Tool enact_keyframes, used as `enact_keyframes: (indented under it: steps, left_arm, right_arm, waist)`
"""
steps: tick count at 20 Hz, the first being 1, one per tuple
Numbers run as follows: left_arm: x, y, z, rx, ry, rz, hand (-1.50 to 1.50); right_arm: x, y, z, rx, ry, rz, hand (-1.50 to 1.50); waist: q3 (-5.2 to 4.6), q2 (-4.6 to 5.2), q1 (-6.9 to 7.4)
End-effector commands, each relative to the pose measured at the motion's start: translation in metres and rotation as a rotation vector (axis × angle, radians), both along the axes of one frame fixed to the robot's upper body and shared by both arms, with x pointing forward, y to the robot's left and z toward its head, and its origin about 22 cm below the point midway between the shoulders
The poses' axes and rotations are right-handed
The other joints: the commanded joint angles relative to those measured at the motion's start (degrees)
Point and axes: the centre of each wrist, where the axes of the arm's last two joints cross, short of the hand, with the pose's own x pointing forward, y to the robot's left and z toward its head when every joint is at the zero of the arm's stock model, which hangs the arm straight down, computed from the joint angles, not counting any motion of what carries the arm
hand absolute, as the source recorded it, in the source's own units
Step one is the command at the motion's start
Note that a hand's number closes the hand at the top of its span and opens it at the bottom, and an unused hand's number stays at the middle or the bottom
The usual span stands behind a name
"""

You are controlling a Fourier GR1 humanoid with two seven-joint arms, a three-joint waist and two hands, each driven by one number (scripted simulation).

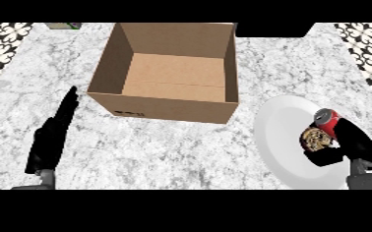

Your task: Pick the cupcake from the plate and place it in the cardboard box

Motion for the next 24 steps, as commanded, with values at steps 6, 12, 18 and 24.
enact_keyframes:
  steps: [6,12,18,24]
  left_arm:
    - [0.002,-0.019,0.003,-0.019,-0.013,-0.039,0.0]
    - [0.021,-0.035,0.017,-0.002,-0.066,-0.15,0.0]
    - [0.025,-0.035,0.014,-0.009,-0.047,-0.132,0.0]
    - [0.027,-0.027,0.01,-0.014,-0.034,-0.097,0.0]
  right_arm:
    - [0.038,0.016,0.028,-0.149,-0.162,0.171,1.5]
    - [0.081,0.049,0.086,-0.224,-0.282,0.779,1.5]
    - [0.127,0.04,0.125,-0.232,-0.438,0.988,1.5]
    - [0.167,0.045,0.144,-0.007,-0.541,1.099,1.5]
  waist:
    - [0.39,0.38,1.14]
    - [0.72,2.58,9.81]
    - [0.62,2.38,7.5]
    - [0.51,2.07,5.83]
